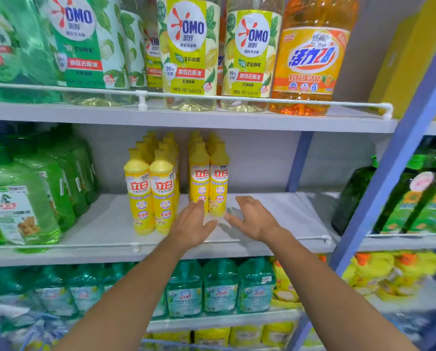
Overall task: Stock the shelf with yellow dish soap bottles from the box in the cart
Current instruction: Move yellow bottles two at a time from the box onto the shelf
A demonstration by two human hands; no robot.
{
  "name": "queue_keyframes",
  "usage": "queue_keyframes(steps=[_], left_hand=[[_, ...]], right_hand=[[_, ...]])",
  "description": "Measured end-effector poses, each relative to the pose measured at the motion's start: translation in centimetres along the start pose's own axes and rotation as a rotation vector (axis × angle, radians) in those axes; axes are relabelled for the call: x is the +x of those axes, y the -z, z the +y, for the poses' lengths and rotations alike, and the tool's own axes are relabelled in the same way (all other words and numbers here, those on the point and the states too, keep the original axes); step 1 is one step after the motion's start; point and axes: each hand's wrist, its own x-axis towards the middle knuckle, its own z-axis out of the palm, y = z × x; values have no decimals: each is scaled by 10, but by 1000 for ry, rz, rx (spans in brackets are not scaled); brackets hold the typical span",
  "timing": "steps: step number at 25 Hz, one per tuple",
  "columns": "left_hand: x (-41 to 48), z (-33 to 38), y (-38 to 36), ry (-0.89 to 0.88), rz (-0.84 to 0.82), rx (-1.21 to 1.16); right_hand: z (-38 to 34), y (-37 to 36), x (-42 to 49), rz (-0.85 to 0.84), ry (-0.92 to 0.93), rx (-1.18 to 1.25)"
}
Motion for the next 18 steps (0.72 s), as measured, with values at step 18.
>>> queue_keyframes(steps=[18], left_hand=[[-265,-88,22,-71,-201,481]], right_hand=[[-142,-114,-211,-178,70,-226]])
